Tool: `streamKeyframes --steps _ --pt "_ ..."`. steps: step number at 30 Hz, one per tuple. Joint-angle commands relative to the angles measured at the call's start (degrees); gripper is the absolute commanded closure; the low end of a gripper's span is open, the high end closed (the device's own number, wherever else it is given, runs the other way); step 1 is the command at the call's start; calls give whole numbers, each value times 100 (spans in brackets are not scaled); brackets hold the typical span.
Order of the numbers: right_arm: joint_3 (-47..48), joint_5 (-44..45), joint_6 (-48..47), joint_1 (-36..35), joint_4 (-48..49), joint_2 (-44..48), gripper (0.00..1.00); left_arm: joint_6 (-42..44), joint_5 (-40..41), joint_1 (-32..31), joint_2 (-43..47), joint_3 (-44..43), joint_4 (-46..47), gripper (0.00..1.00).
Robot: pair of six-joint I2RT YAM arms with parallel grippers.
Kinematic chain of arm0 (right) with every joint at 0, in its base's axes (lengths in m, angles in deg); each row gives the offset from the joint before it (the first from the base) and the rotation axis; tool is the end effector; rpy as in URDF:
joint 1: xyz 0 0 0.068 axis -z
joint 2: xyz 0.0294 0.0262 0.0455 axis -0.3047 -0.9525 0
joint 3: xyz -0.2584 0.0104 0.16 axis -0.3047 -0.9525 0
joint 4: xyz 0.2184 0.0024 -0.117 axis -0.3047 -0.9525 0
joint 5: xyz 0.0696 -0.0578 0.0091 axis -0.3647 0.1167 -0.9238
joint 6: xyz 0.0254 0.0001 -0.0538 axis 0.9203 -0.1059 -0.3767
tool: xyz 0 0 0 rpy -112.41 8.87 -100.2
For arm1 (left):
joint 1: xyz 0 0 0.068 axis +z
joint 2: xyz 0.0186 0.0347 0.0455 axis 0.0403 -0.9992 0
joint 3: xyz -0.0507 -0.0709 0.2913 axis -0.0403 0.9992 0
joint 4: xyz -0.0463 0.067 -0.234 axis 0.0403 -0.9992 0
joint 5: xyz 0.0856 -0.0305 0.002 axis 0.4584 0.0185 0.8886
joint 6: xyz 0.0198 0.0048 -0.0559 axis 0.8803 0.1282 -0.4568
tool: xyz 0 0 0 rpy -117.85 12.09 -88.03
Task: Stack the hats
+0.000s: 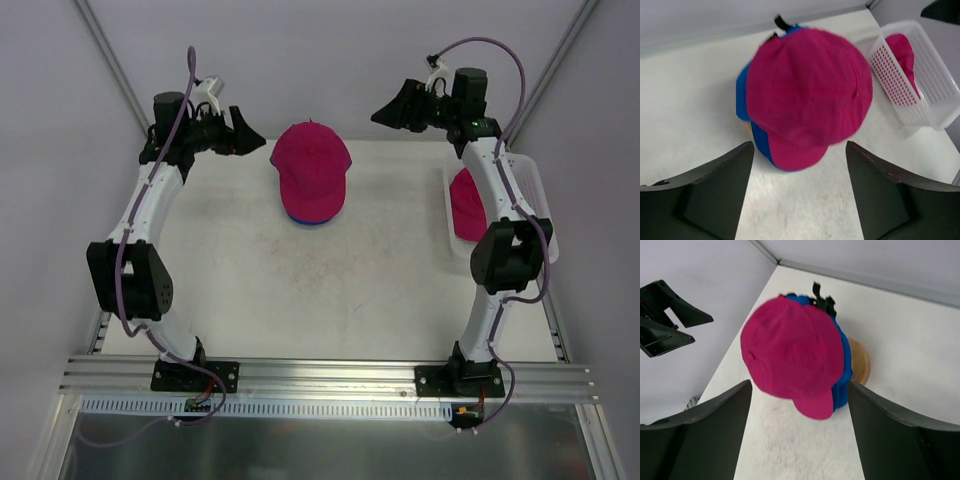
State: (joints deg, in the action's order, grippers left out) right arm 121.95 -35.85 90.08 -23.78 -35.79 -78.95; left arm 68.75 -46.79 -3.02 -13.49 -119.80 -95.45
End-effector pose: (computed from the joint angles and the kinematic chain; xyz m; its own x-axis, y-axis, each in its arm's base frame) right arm 0.4553 0.0799 0.4172 -0.3333 0.0303 -0.9423 -0.7369 0.6150 0.2805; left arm 0.3746 -0.0335 0.4029 -0.3945 -0.1300 -0.9097 0.5830 0.7298 -0.3571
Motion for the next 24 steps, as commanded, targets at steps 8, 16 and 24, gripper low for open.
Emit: streamKeyframes --steps 8,16,24 --pt "1386 1095 549 -678 397 -1255 33 -598 921 -525 -1845 -2341 -126 32" --pt "1439 1350 654 -1021 1294 -1835 48 -667 974 -896 -2504 -2886 -29 31" --pt "1475 1596 330 -1285 1321 -2327 55 -791 1282 -896 -2979 -3001 103 31"
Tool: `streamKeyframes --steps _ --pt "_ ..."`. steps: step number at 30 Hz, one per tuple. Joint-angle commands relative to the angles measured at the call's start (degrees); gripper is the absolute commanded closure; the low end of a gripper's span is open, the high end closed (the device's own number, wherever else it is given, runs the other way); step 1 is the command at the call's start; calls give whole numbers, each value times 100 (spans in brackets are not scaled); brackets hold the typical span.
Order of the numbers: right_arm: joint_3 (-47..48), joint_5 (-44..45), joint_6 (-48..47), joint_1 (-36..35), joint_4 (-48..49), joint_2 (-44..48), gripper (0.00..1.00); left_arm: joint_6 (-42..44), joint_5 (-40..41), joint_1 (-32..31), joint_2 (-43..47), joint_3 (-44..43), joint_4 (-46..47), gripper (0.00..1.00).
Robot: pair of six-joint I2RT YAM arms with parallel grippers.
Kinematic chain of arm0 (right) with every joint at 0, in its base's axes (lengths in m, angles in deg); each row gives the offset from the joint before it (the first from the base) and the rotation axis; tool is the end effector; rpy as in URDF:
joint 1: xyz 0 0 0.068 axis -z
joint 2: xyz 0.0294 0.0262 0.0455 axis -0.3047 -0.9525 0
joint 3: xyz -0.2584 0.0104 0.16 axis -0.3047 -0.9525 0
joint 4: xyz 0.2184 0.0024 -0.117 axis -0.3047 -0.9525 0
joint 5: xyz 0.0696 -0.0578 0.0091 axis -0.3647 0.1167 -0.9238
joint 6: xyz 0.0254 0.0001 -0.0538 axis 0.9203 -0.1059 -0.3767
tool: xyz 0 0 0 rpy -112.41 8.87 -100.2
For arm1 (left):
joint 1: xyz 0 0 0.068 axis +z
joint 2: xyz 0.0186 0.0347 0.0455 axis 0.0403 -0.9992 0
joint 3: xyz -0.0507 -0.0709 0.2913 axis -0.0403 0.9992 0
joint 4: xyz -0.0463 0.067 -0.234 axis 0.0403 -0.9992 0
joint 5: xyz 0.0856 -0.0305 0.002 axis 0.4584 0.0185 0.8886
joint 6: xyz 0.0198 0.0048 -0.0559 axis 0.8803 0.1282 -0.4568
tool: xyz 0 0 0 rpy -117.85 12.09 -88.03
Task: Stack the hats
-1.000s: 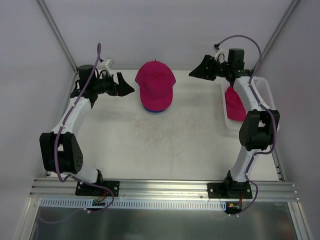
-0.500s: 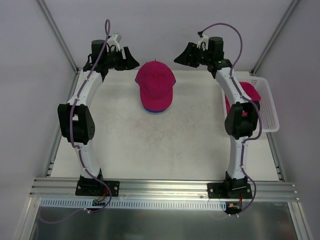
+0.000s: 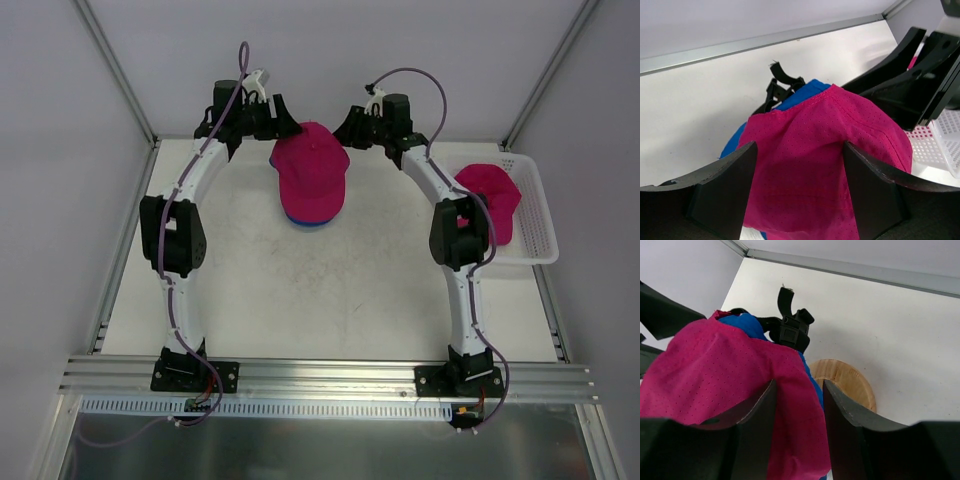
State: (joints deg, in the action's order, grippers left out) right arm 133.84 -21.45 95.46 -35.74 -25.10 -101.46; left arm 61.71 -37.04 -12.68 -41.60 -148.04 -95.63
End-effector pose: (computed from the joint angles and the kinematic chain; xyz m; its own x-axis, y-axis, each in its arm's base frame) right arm 0.5362 0.1985 0.3091 -0.3851 0.0421 -0.9219 -0.6862 0.6550 0.3165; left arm 0.5040 -0.1156 0.3597 -0.4607 -0.1744 -0.8702 0.5358 0.7270 -0.4294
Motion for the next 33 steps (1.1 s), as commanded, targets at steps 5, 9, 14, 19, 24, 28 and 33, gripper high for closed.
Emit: streamKeyframes --steps 5,9,14,19,24,28,33 --pt "163 191 -331 -142 147 -243 58 -210 317 88 -335 -46 146 31" --pt "49 235 -445 -143 85 -174 57 -167 290 97 -397 -1 164 28" --pt "-22 287 -560 59 59 178 34 -175 298 202 -292 25 199 27" --pt "-171 437 -665 367 -47 862 4 -210 159 404 -20 218 243 25" --pt "-329 419 -867 701 -99 1426 1 -228 -132 650 420 350 374 22" --pt "-356 261 -1235 877 -415 1821 1 -8 -299 729 876 490 410 16" --pt "-1469 165 -1605 1228 -741 2987 1 229 -572 756 1422 728 419 1"
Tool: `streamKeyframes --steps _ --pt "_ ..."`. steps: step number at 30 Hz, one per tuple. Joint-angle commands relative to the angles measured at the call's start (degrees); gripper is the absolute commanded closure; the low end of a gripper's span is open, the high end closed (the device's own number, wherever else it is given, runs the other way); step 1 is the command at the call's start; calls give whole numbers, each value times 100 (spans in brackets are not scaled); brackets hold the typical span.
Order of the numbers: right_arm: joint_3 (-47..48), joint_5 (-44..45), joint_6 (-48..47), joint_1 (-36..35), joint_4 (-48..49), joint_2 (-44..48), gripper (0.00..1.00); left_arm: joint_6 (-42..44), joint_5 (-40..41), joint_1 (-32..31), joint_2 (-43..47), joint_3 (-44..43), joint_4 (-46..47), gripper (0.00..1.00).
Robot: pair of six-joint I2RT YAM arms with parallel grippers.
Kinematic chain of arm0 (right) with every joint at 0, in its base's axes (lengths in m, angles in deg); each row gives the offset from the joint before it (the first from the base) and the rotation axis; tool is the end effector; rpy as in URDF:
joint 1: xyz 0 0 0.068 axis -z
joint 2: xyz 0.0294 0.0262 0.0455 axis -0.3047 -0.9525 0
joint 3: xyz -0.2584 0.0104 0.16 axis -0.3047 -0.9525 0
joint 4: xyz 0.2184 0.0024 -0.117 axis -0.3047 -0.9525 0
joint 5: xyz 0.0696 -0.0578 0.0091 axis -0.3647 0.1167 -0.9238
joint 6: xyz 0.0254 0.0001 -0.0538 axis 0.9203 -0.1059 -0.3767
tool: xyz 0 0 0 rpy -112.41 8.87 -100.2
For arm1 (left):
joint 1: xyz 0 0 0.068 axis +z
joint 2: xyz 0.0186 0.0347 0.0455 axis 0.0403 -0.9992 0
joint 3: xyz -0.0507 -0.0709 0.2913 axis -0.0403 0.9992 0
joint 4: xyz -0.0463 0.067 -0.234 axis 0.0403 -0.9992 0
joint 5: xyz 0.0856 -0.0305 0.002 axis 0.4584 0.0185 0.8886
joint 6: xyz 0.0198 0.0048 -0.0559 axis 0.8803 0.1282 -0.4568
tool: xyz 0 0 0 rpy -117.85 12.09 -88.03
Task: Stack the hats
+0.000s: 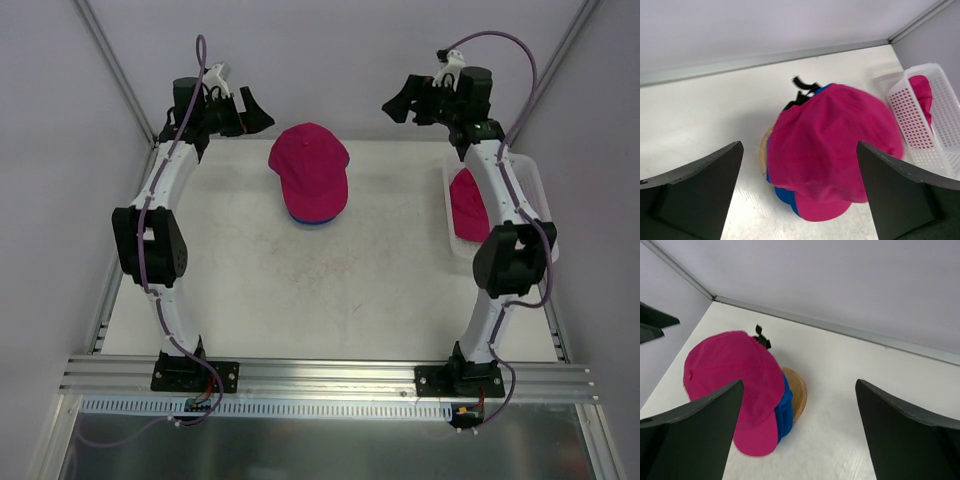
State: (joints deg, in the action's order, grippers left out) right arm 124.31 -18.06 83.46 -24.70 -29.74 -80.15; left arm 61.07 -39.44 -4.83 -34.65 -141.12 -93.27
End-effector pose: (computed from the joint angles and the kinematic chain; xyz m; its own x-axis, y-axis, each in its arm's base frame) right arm 0.4705 0.0784 0.4312 -0.1275 -0.0343 -0.9912 -0.5769 0.8155 0.0460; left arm 0.4835 -0.0458 0.3813 -0.4112 -0.2386 -0.8797 0.4760 0.7669 -0.4305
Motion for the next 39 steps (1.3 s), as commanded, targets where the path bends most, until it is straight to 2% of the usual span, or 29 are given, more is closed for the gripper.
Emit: streamKeyframes --steps 1,5,10,14,18,22,25,27,31,39 --pt "-754 -244 -502 177 -339 1060 1 284 -331 -29 771 35 174 1" --pt "-1879 -79 -977 554 -716 1975 0 292 -428 -29 1121 149 174 1" --pt "-2233 396 -2090 1134 -2121 2512 1 1100 -305 -38 1947 1132 25 1" --pt "-2084 598 -3004 2029 -3369 2242 3 1645 -138 -38 2904 2509 -177 1" --pt "-1689 922 -3657 2427 -4249 1601 13 1927 -94 -38 3512 3372 -213 1" --pt "-1373 1144 -3562 2489 -4233 932 30 1909 -286 -38 3820 3744 -230 1" --pt "-1038 1442 -3070 2463 -4049 440 33 1954 -366 -38 3874 3841 -265 1" --pt "-951 1670 -3095 2393 -3821 272 35 1971 -498 -38 3821 3832 -318 1" --pt "-792 1873 -3009 2313 -3539 -256 45 1857 -349 -38 3672 3683 -458 1" --pt "-888 2804 -2735 2243 -2775 -967 41 1831 283 -38 3707 3700 -529 1"
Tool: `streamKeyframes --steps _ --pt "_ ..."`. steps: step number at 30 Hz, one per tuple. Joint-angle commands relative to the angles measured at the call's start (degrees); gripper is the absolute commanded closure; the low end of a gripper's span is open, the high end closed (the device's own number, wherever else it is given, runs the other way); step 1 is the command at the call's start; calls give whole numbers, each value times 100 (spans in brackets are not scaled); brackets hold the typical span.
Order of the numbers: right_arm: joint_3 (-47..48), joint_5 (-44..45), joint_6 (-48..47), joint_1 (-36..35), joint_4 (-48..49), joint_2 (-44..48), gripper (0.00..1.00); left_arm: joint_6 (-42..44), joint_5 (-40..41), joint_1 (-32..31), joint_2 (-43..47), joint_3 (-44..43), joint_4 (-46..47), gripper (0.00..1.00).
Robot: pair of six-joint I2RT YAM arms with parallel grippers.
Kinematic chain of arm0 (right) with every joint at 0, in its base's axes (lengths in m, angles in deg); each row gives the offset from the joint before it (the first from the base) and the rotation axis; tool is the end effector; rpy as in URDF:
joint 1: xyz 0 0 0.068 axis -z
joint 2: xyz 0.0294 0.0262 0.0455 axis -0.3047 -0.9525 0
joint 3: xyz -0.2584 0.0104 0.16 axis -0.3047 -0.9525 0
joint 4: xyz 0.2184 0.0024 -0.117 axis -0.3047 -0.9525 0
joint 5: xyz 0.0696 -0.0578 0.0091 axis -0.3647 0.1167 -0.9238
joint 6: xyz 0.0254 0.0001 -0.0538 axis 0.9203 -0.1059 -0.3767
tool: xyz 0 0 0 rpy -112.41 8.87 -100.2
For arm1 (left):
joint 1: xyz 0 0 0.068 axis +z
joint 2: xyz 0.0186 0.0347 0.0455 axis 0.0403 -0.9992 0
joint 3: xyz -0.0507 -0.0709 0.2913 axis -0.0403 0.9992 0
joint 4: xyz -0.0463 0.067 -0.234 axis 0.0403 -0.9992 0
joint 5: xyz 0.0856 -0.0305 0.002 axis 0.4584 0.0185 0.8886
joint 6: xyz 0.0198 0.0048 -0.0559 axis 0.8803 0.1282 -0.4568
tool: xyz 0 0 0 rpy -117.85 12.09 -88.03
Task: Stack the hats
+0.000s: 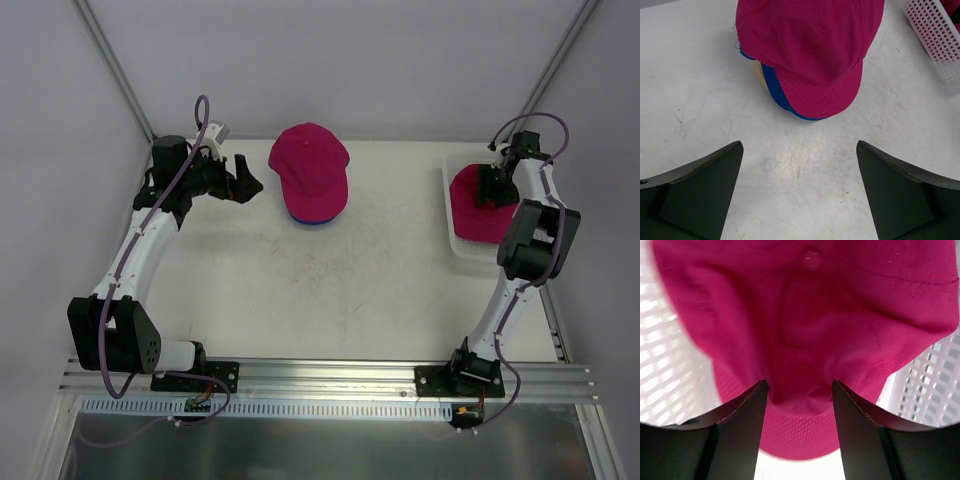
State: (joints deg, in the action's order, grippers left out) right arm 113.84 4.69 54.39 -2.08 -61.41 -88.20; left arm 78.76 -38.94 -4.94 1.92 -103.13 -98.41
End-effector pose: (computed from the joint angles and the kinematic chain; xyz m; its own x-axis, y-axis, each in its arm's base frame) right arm 0.4551 -0.1230 0.2520 -0.8176 -0.2920 -0.4963 -0.2242 0.9553 -0.1928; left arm 0.2957 -0.0378 0.3826 -0.3561 0.0111 -0.9344 0.5536 0.8081 -0.2013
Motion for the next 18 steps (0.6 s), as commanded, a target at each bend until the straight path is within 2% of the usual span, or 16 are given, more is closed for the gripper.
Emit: streamKeyframes --steps 1,4,6,7,9,11,12,18 --pt "150 747 172 -19 393 -242 41 62 277 -27 50 -98 -7 1" --pt "299 890 58 -54 235 -532 42 71 330 -27 -38 -195 -77 1" --pt "483 786 66 -54 -18 -656 50 167 357 -27 -134 -362 -182 1" --pt "501 706 127 -46 -72 -691 63 168 392 -27 -161 -432 -209 1" --pt "449 226 189 -37 -169 -656 73 168 375 -27 -239 -598 -331 1" --pt "405 -57 268 -19 -187 -482 94 273 269 -27 -240 -599 -332 1" --pt "379 -268 321 7 -178 -367 100 273 278 -27 -240 -582 -341 1" --pt "317 -1261 778 130 -82 1212 100 475 137 -27 -29 -555 -314 1"
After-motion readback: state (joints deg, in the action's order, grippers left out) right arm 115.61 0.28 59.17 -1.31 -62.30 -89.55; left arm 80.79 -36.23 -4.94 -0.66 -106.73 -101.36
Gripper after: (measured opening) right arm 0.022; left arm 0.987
